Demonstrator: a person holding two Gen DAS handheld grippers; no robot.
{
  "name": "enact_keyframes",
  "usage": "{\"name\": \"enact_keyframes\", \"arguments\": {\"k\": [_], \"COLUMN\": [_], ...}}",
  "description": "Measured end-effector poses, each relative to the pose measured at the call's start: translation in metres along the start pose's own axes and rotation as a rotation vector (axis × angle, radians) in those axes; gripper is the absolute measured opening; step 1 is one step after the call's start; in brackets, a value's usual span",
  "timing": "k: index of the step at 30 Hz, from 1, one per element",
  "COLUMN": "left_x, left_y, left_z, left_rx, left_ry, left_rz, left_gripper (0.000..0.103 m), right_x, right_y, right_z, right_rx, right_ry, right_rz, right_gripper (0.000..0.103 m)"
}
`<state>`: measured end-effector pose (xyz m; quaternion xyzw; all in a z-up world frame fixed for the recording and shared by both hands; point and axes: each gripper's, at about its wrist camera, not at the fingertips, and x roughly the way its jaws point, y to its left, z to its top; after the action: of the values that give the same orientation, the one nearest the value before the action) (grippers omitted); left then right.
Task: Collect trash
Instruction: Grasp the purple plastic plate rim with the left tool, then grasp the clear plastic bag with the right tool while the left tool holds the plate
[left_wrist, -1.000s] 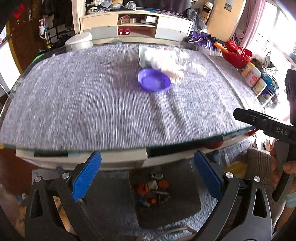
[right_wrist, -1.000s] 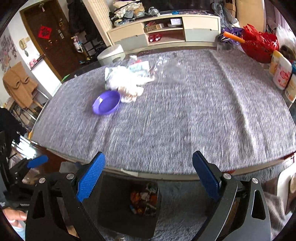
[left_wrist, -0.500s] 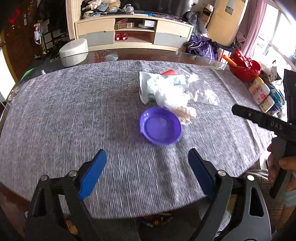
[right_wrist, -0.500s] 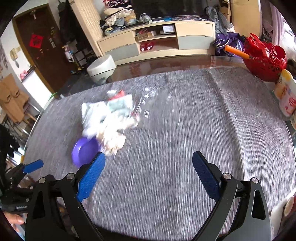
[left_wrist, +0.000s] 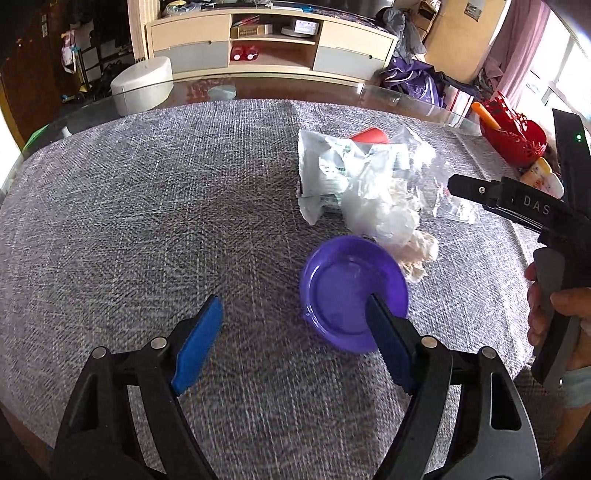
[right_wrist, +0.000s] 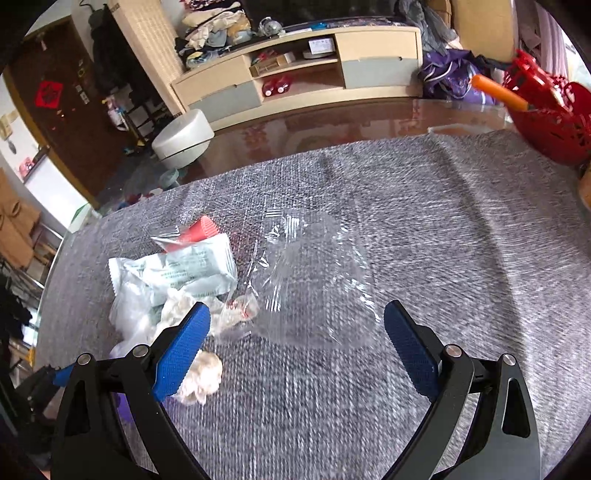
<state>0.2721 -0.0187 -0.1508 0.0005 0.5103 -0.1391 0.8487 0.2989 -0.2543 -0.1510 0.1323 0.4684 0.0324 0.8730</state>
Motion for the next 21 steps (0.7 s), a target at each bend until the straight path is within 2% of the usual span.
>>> {"name": "enact_keyframes", "arguments": {"k": [6, 9, 12, 13, 15, 17, 19, 21], "left_x": [0.012, 0.015, 0.016, 0.017, 0.016, 0.016, 0.015, 0.014], "left_y": [-0.004, -0.009, -0.014, -0.015, -0.018, -0.022, -0.025, -0.026], "left_z": [0.003, 0.004, 0.004, 0.004, 0.003, 0.002, 0.001, -0.001], "left_rx": [0.008, 0.029, 0.039, 0.044, 0.053, 0.062, 0.072, 0.073], "left_ry": [0.017, 0.013, 0.007, 0.006, 0.002, 0.003, 0.003, 0.003], "left_rz": [-0.012, 0.008, 0.026, 0.034, 0.034, 0.026, 0.027, 0.027], "left_gripper": [0.062, 0.061, 0.059, 0.056, 0.036, 0.024, 0.022, 0.015], "right_x": [0.013, 0.017, 0.015, 0.014, 0.013, 0.01, 0.007, 0.003], "right_y": [0.001, 0.002, 0.003, 0.0, -0.003, -0.003, -0.004, -0.005], "right_z": [-0.001, -0.004, -0.006, -0.005, -0.006, -0.006, -0.007, -0.009], "right_rx": [-0.016, -0.037, -0.052, -0.042, -0.04, -0.046, -0.046, -0.046], "right_ry": [0.011, 0.009, -0.014, -0.019, -0.015, -0.018, -0.02, -0.02], "right_rz": [-0.006, -0.013, -0.026, -0.021, -0.008, -0.01, -0.008, 0.005], "right_gripper": [0.095, 0.095, 0.084, 0.078, 0.077, 0.069, 0.055, 0.051]}}
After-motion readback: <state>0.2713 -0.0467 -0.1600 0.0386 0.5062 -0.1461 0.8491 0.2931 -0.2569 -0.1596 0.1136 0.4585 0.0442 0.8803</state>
